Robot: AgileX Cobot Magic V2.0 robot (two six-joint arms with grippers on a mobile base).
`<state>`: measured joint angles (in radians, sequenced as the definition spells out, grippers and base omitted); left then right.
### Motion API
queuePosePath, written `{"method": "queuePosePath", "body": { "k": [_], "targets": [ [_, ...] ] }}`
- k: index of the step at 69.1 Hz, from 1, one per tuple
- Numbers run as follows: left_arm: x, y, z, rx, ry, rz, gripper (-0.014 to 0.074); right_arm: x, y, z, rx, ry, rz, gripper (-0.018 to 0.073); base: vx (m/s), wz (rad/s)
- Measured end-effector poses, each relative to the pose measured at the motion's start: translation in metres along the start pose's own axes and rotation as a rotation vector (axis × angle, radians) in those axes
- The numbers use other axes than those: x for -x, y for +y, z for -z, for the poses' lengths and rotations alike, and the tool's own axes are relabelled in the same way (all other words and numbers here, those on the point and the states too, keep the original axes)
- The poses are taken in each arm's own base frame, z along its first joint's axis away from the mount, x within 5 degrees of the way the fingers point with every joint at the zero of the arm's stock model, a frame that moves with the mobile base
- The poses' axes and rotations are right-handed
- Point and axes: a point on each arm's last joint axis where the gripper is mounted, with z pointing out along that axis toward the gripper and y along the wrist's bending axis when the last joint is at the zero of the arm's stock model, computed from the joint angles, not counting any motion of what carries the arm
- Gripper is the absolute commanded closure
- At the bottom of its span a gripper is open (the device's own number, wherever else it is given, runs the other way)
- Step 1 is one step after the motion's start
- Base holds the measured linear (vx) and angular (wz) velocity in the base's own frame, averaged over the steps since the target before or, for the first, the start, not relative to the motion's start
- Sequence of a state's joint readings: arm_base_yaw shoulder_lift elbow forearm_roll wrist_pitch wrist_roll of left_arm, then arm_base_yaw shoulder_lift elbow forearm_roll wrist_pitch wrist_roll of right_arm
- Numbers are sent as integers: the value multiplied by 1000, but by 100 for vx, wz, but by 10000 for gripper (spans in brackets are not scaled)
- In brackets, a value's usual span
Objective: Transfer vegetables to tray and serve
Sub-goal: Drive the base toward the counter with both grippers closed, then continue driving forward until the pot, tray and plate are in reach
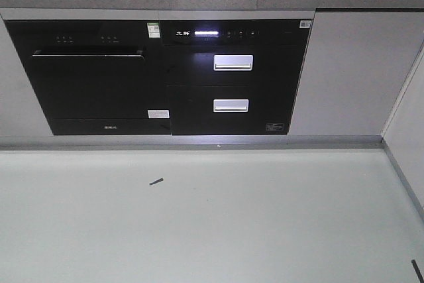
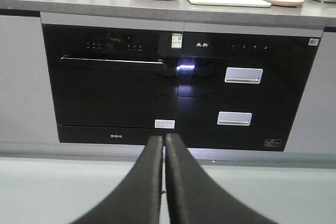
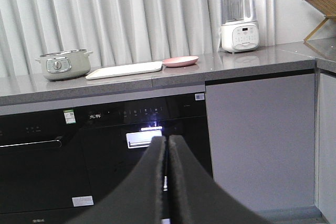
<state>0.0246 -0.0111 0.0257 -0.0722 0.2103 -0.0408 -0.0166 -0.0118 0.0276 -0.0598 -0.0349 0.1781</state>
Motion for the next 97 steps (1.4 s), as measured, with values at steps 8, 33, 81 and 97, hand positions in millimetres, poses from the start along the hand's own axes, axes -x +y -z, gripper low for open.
{"method": "queuePosePath", "body": {
  "k": [8, 33, 81, 97],
  "targets": [
    [0, 0, 0, 0, 0, 0, 602, 0, 0, 0, 0, 0, 0, 562, 12, -3],
    [0, 0, 0, 0, 0, 0, 602, 0, 0, 0, 0, 0, 0, 562, 11, -2],
    [0, 0, 0, 0, 0, 0, 602, 0, 0, 0, 0, 0, 0, 562, 11, -1],
    [0, 0, 0, 0, 0, 0, 602, 0, 0, 0, 0, 0, 0, 562, 9, 1]
  ]
}}
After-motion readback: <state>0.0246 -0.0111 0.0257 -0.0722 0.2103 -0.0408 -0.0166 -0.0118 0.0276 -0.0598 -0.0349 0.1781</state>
